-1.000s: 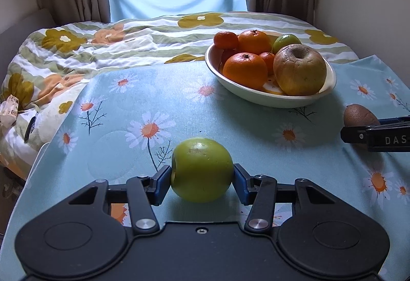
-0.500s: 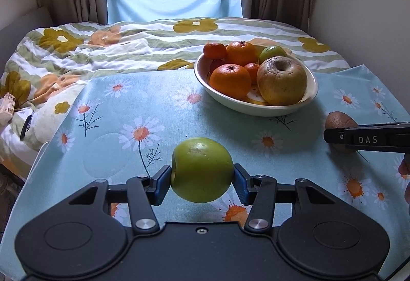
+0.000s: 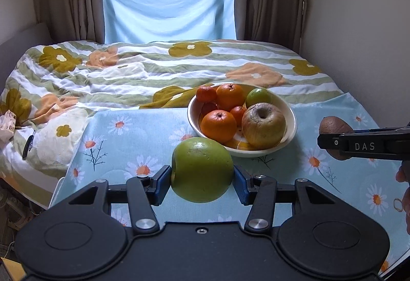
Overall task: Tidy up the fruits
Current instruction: 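Carry the green apple and kiwi over the white bowl with both tools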
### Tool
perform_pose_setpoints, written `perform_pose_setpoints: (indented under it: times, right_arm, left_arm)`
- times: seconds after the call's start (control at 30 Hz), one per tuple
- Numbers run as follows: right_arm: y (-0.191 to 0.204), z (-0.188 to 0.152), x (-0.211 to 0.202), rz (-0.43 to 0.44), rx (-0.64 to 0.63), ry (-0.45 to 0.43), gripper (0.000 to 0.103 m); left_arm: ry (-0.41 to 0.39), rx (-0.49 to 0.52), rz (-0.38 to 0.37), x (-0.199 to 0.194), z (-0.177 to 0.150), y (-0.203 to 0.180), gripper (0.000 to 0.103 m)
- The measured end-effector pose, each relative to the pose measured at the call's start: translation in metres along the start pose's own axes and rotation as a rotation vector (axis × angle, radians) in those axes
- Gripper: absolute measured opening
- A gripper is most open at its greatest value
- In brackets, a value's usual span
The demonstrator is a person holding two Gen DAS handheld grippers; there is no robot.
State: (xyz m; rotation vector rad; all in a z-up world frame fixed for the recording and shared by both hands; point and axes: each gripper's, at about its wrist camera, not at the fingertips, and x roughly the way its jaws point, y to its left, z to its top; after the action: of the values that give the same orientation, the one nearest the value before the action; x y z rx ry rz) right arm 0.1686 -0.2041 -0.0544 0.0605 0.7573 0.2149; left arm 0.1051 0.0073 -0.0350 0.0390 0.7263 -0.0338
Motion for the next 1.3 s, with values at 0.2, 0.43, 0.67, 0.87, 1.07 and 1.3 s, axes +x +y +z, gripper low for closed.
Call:
perform_pose_setpoints:
  times: [0.2, 0.43, 0.67, 0.87, 1.07, 1.3]
  right_arm:
    - [0.008, 0.024, -0.018, 0.006, -0.002, -0.018, 0.061]
    - [0.019, 0.048, -0.021, -0.007, 0.019, -0.029, 0.061]
    - [0.027, 0.069, -0.006, -0.024, 0.040, -0.024, 0.061]
    - [0.029, 0.081, 0.012, -0.057, 0.054, -0.016, 0.061]
    - [0.024, 0.094, 0.032, -0.079, 0.080, -0.006, 0.061]
    - [0.019, 0.102, 0.052, -0.107, 0.085, 0.006, 0.061]
  left_arm:
    - [-0.031, 0.006, -0.017, -0.007, 0.025, 0.003, 0.056]
    - [-0.039, 0.030, -0.058, 0.002, 0.052, 0.011, 0.056]
    - [-0.025, 0.063, -0.109, 0.031, 0.076, 0.016, 0.055]
    - [-0.007, 0.100, -0.153, 0.064, 0.093, 0.014, 0.055]
    - [0.021, 0.143, -0.184, 0.096, 0.102, 0.009, 0.055]
    - [0.058, 0.218, -0.196, 0.132, 0.105, -0.004, 0.055]
